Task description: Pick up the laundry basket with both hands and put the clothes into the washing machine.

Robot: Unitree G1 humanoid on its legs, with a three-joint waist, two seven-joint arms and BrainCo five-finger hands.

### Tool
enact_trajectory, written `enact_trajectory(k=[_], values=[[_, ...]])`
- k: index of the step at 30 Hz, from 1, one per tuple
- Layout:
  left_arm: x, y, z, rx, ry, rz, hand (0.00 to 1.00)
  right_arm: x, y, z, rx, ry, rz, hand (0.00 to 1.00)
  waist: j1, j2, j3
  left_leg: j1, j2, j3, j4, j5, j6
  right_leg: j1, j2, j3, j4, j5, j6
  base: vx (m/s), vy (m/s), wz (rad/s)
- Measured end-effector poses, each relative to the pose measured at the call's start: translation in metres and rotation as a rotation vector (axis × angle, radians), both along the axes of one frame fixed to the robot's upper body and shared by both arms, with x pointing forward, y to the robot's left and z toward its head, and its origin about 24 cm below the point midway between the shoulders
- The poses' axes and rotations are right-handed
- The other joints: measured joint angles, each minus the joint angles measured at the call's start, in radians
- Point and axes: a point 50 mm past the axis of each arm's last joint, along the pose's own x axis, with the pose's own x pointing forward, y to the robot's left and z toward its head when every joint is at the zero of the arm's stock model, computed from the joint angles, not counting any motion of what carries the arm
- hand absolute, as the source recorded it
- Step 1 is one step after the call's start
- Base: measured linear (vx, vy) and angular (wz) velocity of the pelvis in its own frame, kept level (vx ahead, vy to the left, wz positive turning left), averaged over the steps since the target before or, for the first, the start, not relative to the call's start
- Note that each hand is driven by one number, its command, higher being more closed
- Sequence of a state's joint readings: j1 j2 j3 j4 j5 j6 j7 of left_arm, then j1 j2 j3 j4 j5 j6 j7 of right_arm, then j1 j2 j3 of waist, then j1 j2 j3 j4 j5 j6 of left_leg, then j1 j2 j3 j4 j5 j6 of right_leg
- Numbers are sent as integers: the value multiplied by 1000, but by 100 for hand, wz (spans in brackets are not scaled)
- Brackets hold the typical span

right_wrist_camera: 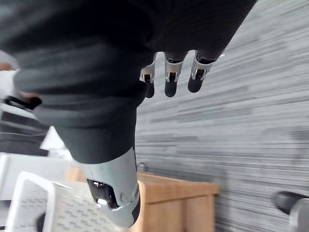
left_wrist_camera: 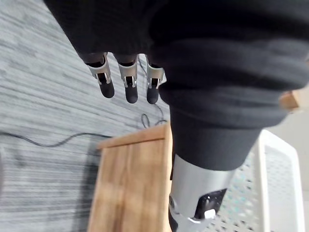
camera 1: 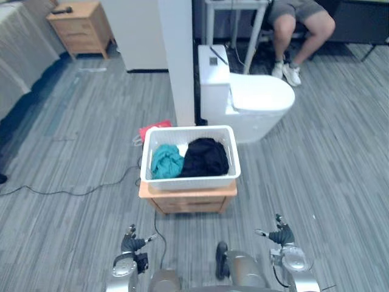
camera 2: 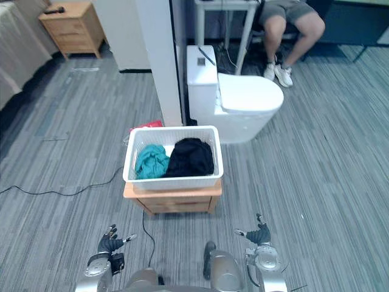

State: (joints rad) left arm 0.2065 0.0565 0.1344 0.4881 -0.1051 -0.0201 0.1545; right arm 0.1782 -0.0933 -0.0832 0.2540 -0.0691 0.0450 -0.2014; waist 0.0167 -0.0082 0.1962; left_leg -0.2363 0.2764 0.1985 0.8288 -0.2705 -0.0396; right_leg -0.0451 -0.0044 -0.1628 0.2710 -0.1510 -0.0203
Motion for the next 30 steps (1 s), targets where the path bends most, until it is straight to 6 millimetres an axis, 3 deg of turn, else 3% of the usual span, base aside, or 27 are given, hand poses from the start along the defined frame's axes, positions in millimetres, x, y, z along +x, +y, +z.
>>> enact_trajectory(k=[1,2,3,5,10,14,20,24,28,29,30], values=[[1,1,2,2,-13,3,0,1,0,1,-1,-7,1,0,5,-2,1,1,-15,-7,-75,1,-1,5,-2,7,-7,2,3,311,90,-31],[4,3,8,6,-44,11,0,4,0,6,-5,-27,3,0,3,4,-9,30,-69,-42,-341,48,-33,8,-7,9,-18,3,13,350,141,-23],[7,2,13,3,-73,15,0,7,-1,12,-12,-57,-1,0,3,27,-16,42,-77,-63,-473,152,5,9,6,11,-23,-2,31,270,152,-17],[17,11,29,28,-159,39,0,7,9,18,40,-102,-22,0,1,-5,-21,74,-111,-50,-527,163,16,14,-32,26,-32,-1,56,263,140,-2],[32,15,57,60,-309,50,0,20,14,37,87,-215,-16,0,5,-15,-28,123,-159,0,-615,175,35,15,-72,64,-56,1,59,145,100,-12],[38,15,62,69,-330,38,0,29,21,39,100,-228,6,0,3,-15,-29,134,-173,3,-650,177,33,23,-75,81,-102,12,78,70,25,-11],[69,21,46,200,-199,-51,0,53,28,6,96,-57,34,0,0,-9,-25,132,-184,-2,-775,263,25,-28,-67,84,-116,24,92,2,-27,1],[88,16,40,245,-135,-72,0,80,34,11,48,-36,47,0,-1,24,10,95,-174,2,-792,298,22,-87,-51,110,-116,73,92,-82,-17,-20],[107,22,45,303,-103,-74,0,111,45,24,11,-44,80,0,1,25,72,59,-175,0,-785,300,25,-138,-49,143,-116,90,93,-112,11,-24],[115,23,49,316,-109,-81,100,121,47,30,2,-46,90,0,2,26,93,46,-176,-3,-782,300,25,-153,-49,149,-115,92,93,-143,7,-11],[119,23,52,323,-114,-83,100,127,48,34,-2,-48,94,0,2,26,106,40,-176,-4,-781,300,25,-159,-49,151,-115,92,93,-155,2,-6]])
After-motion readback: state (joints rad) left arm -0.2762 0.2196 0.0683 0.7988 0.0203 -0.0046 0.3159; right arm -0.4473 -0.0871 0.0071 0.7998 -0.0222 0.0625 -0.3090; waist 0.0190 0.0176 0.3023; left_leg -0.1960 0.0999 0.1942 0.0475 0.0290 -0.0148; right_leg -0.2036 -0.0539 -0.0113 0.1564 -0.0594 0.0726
